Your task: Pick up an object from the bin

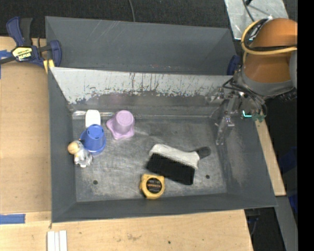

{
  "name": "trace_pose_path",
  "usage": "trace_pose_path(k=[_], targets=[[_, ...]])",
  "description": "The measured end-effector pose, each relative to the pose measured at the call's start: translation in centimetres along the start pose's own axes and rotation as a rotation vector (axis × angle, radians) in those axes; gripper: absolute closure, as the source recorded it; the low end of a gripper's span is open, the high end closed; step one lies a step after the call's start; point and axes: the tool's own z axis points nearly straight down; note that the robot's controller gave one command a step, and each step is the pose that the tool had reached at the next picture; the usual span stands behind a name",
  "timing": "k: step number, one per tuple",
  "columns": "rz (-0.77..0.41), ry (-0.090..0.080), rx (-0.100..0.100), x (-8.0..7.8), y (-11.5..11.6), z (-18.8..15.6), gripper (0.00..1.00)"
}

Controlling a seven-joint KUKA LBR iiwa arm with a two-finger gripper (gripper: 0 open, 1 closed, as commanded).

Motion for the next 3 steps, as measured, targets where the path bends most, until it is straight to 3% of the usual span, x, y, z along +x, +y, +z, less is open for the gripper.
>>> trace_pose_path(k=[1,2,3], targets=[[-0.002,-0.007,0.001,-0.2,0.0,-0.4,0.0],[-0.1,-0.018,0.003,5.2,0.2,9.0,1.0],[-0.102,-0.018,0.003,5.2,0.2,9.0,1.0]])
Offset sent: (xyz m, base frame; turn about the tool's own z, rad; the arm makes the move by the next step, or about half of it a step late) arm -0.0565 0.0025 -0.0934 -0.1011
